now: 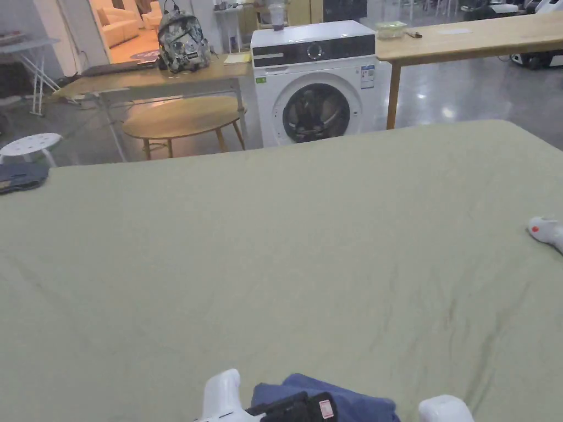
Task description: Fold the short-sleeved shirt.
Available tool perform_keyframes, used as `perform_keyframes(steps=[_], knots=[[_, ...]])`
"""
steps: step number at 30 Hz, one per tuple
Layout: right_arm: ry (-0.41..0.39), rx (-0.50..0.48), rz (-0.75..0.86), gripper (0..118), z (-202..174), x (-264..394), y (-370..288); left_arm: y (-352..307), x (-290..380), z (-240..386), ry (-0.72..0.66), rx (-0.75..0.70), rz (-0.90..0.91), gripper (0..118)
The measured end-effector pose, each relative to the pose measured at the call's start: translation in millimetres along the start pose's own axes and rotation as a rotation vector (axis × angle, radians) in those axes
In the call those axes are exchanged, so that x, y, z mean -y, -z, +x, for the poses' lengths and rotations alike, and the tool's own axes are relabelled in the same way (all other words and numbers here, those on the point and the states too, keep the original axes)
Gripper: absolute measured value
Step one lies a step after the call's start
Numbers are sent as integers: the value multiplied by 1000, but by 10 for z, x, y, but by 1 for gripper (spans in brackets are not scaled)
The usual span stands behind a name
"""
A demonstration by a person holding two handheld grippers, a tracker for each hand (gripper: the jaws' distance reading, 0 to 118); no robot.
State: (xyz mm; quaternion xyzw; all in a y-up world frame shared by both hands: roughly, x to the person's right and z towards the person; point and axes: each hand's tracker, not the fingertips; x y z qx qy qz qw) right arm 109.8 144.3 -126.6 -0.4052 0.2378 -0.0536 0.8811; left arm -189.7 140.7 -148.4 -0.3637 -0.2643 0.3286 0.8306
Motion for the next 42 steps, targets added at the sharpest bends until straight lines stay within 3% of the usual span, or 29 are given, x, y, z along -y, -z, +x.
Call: perform_keyframes(steps=[4, 6, 13, 14, 15, 16, 19, 21, 23, 27, 33, 34, 36, 39, 42], knots=[[44, 112, -208, 0, 42, -31, 418, -369, -124, -375, -120, -15, 49, 84], [33, 96, -169, 0, 81, 31, 462, -387, -169, -567, -200, -72, 39, 84], [113, 61, -152, 0, 163, 22, 381, 229, -14, -727, -216, 3, -169, 84], [116, 61, -153, 0, 162, 20, 380, 320, 32, -726, -196, 4, -197, 77], [115, 62, -155, 0, 158, 20, 382, 355, 54, -733, -210, 16, -166, 56], [108, 67, -155, 0, 154, 17, 376, 361, 53, -727, -209, -22, -155, 43], [127, 28, -105, 0, 142, 7, 234, 192, 23, -786, -238, 25, -91, 37], [168, -29, -41, 0, 155, 7, 86, -40, -50, -820, -277, 64, -55, 37], [157, -26, -31, 0, 173, 0, -1, -420, -220, -997, -285, 19, 29, 37], [125, 5, -16, 0, 245, 51, -53, -1605, -577, -1517, -304, -174, 215, 37], [198, 4, -32, 0, 327, 78, 73, -2730, -957, -2045, -387, -384, 378, 37], [207, -2, -26, 0, 327, 76, 74, -2718, -1007, -2086, -396, -389, 388, 39], [225, -20, -22, 0, 342, 37, 66, -2748, -1073, -2172, -427, -395, 383, 86], [169, 7, 4, 0, 327, -62, -34, -3072, -1221, -2171, -355, -576, 472, 98], [118, 42, 56, 0, 369, -177, -158, -3451, -1271, -1776, -230, -686, 567, 98]])
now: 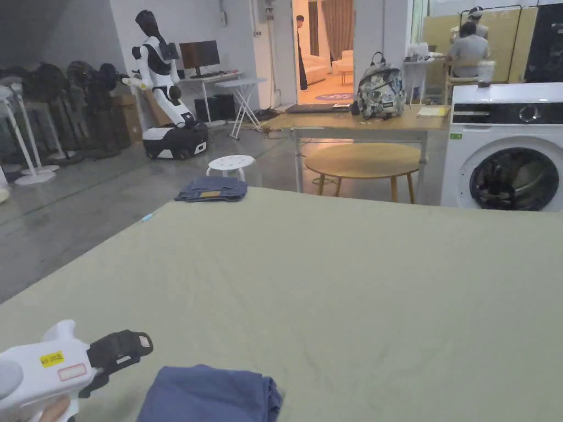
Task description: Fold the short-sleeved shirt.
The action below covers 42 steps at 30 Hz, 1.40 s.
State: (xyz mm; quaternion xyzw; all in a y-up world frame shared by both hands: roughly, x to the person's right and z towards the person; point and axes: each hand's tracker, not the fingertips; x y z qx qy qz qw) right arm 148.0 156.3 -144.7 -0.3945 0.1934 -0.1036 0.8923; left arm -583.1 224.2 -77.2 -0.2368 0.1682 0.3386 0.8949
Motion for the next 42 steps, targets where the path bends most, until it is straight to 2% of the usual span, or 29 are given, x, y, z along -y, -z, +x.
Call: perform_keyframes(steps=[7, 10, 14, 16, 17, 19, 20, 22, 23, 25, 30, 34, 42], knots=[[-45, 12, 182, 0, -40, -446, -158, -901, 27, 764, 329, 38, 225, 98], [-110, 30, 280, 0, -191, -657, -269, -1070, 295, 1281, 440, 95, 279, 98], [-221, 80, 397, 0, -399, -871, -422, -1173, 728, 1959, 547, 270, 331, 91], [-239, 74, 418, 0, -504, -960, -476, -1120, 802, 2140, 532, 420, 299, 76], [-246, 63, 428, 0, -536, -1020, -484, -1087, 855, 2269, 518, 443, 300, 53], [-257, 61, 455, 0, -603, -1125, -491, -1027, 932, 2509, 532, 460, 307, 18], [-258, 65, 473, 0, -638, -1179, -492, -904, 898, 2513, 524, 448, 299, 7], [-258, 92, 505, 0, -702, -1242, -502, -843, 1006, 2654, 528, 460, 318, 0], [-267, 122, 527, 0, -747, -1251, -515, -837, 1084, 2737, 585, 447, 351, 0], [-273, 149, 546, 0, -812, -1218, -537, -865, 1289, 2870, 689, 326, 456, 0], [-271, 234, 563, 0, -947, -1052, -599, -905, 1668, 3183, 798, 102, 497, 0], [-278, 214, 575, 0, -949, -962, -651, -910, 1714, 3185, 735, 229, 436, 0], [-221, 235, 569, 0, -827, -914, -643, -982, 1706, 3136, 702, 266, 410, 0]])
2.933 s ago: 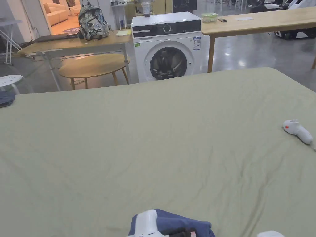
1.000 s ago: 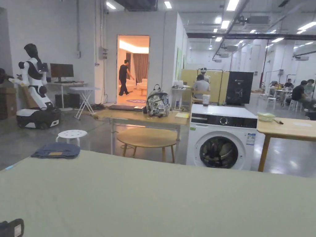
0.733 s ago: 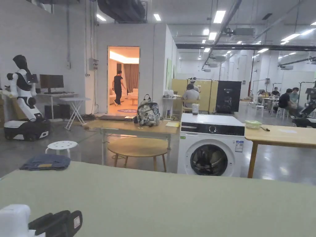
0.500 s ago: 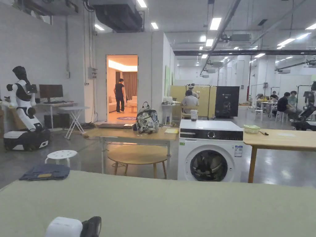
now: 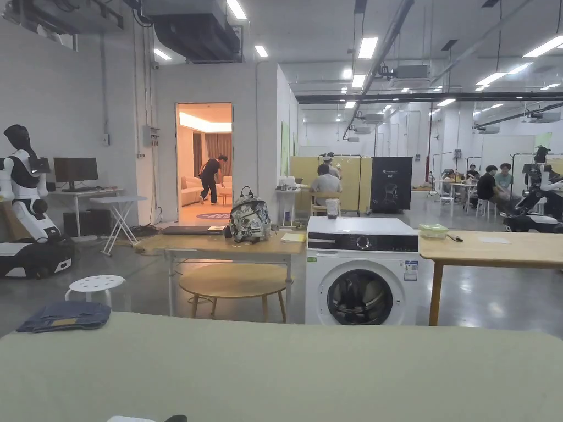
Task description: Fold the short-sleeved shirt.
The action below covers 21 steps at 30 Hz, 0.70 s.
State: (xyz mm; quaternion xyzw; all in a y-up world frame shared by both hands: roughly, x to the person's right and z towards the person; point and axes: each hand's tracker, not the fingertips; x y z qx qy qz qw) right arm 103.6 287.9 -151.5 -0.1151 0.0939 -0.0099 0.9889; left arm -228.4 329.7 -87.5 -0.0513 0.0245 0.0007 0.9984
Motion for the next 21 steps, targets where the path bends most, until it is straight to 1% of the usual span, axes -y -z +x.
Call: perform_keyframes(steps=[4, 7, 11, 16, 17, 18, 19, 20, 21], knots=[[-13, 25, -1, 0, -11, 2, -17, 9, -1, 0, -33, -12, -9, 0], [-52, 65, 14, 0, -39, -12, -39, 13, 7, 13, -33, -11, -13, 0], [1, 51, 20, 2, 15, -39, -48, 13, 10, 26, -60, 10, -7, 0], [12, 54, 34, 2, 49, -36, -75, 30, 25, 39, -57, 8, -25, 0], [13, 49, 36, 3, 47, -35, -89, 32, 26, 40, -58, 11, -26, 0], [13, 45, 45, 12, 46, -31, -103, 27, 27, 36, -57, 14, -27, 0], [11, 43, 52, 32, 43, -31, -111, 27, 25, 33, -45, 30, -25, 12], [12, 39, 60, 61, 39, -33, -115, 32, 25, 38, -41, 36, -28, 42], [10, 39, 64, 77, 34, -40, -123, 44, 27, 53, -38, 32, -29, 70]])
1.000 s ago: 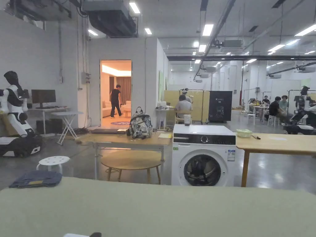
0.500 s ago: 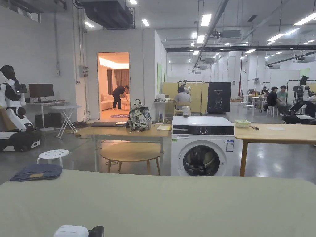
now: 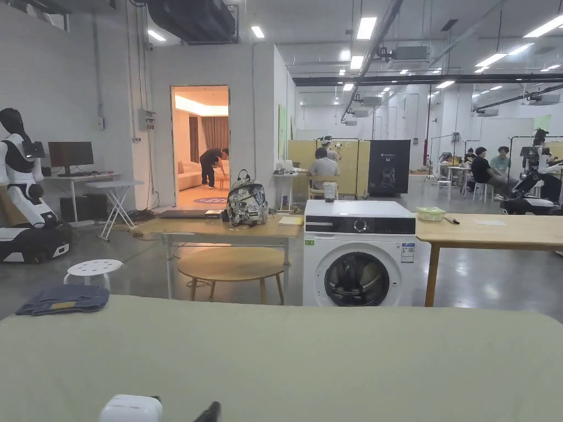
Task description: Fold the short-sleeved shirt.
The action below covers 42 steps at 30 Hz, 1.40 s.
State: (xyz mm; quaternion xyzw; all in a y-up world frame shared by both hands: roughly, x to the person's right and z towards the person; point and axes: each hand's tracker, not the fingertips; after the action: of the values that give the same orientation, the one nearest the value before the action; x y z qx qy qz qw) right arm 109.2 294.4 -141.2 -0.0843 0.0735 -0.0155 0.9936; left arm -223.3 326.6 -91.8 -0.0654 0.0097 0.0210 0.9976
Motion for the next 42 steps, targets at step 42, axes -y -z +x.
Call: perform_keyframes(steps=[42], knots=[[30, -141, 6, 105, -43, -70, -10, -57, 36, 20, -82, 21, 51, 109]])
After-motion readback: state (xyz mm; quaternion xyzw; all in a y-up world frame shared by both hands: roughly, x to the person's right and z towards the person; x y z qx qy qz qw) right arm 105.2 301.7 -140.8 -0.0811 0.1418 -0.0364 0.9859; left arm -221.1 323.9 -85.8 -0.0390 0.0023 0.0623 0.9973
